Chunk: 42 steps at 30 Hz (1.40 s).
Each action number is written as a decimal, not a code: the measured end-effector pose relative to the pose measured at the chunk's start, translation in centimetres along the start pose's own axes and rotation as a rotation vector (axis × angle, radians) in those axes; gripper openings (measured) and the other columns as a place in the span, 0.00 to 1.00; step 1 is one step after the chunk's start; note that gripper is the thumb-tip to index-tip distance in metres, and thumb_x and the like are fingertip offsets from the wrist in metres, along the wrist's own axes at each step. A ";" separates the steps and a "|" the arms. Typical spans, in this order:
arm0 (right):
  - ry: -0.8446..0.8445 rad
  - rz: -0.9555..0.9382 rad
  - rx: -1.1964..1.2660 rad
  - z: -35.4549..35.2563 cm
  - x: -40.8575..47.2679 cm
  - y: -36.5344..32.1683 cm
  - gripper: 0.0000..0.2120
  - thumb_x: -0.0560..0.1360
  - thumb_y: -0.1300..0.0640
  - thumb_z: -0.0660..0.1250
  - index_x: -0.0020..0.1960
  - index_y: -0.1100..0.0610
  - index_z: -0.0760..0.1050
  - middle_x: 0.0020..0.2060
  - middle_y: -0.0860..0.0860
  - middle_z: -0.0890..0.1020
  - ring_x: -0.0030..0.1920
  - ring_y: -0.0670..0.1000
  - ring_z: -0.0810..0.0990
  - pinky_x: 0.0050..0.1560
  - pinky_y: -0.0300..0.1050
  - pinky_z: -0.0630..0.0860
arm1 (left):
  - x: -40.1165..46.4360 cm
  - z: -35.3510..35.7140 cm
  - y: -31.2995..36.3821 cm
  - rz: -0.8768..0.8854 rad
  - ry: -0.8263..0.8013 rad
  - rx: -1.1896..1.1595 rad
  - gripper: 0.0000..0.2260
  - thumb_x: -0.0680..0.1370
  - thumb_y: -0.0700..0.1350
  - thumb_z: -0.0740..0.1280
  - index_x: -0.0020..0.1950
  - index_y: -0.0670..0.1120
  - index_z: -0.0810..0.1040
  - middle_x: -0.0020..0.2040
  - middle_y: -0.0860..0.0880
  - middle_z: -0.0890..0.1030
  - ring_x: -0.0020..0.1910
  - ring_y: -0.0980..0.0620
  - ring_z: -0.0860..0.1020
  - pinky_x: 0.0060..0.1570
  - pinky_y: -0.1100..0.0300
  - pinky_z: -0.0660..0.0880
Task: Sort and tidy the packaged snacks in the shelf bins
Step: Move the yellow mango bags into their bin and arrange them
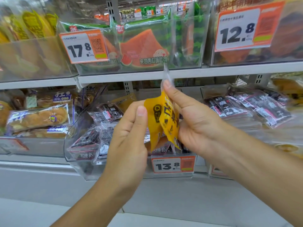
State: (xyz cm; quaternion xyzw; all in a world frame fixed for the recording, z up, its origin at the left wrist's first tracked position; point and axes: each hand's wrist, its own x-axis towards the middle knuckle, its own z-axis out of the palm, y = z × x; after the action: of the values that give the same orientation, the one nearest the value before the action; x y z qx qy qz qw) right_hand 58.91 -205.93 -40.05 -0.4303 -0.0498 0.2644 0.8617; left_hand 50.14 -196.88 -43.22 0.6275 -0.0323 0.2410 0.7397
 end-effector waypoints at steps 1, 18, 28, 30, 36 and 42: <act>0.015 -0.033 -0.037 -0.2 0.1 0.0 0.42 0.63 0.51 0.80 0.72 0.64 0.70 0.49 0.59 0.84 0.38 0.55 0.84 0.34 0.51 0.82 | 0.2 -0.4 0.5 -0.039 -0.018 0.019 0.17 0.81 0.61 0.58 0.50 0.54 0.82 0.50 0.49 0.84 0.47 0.52 0.81 0.43 0.52 0.78; -0.088 -0.124 -0.947 -6.4 -5.3 -9.3 0.26 0.72 0.49 0.75 0.66 0.58 0.74 0.51 0.53 0.84 0.45 0.53 0.85 0.43 0.49 0.82 | 3.2 7.2 1.4 -0.141 -0.217 0.203 0.14 0.73 0.42 0.72 0.57 0.51 0.76 0.44 0.50 0.86 0.40 0.56 0.85 0.34 0.66 0.79; 0.540 -0.161 -0.587 -22.9 -11.3 -20.1 0.09 0.76 0.53 0.70 0.53 0.56 0.81 0.40 0.50 0.85 0.35 0.47 0.82 0.34 0.38 0.79 | 5.5 22.1 -2.7 0.367 -0.502 0.967 0.27 0.74 0.73 0.57 0.54 0.54 0.81 0.52 0.59 0.80 0.52 0.58 0.77 0.53 0.62 0.72; 0.570 -0.190 -0.574 -24.9 -10.0 -21.5 0.15 0.77 0.58 0.69 0.61 0.63 0.78 0.49 0.56 0.85 0.44 0.53 0.83 0.47 0.46 0.82 | 7.4 24.3 -3.8 0.421 -0.610 1.198 0.30 0.73 0.71 0.59 0.62 0.50 0.77 0.58 0.52 0.78 0.57 0.50 0.76 0.58 0.51 0.74; 0.443 -0.173 -0.624 -27.9 -4.7 -22.3 0.04 0.77 0.67 0.67 0.45 0.66 0.75 0.33 0.57 0.83 0.32 0.53 0.82 0.35 0.46 0.79 | 11.4 26.9 -6.2 0.219 -0.646 1.307 0.28 0.76 0.65 0.65 0.69 0.47 0.71 0.62 0.47 0.79 0.57 0.45 0.76 0.55 0.52 0.74; 0.457 -0.256 -0.687 -29.6 -1.0 -22.3 0.20 0.74 0.72 0.70 0.64 0.72 0.69 0.52 0.66 0.82 0.43 0.61 0.86 0.40 0.62 0.83 | 13.1 27.5 -8.6 0.315 -0.564 1.281 0.23 0.74 0.62 0.70 0.67 0.56 0.73 0.59 0.51 0.81 0.57 0.44 0.79 0.56 0.47 0.77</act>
State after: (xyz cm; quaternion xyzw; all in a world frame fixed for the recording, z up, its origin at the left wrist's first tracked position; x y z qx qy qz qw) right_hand 76.53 -238.54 -41.30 -0.7301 0.0041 0.0215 0.6830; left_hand 72.17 -219.54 -40.72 0.9647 -0.1645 0.1451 0.1460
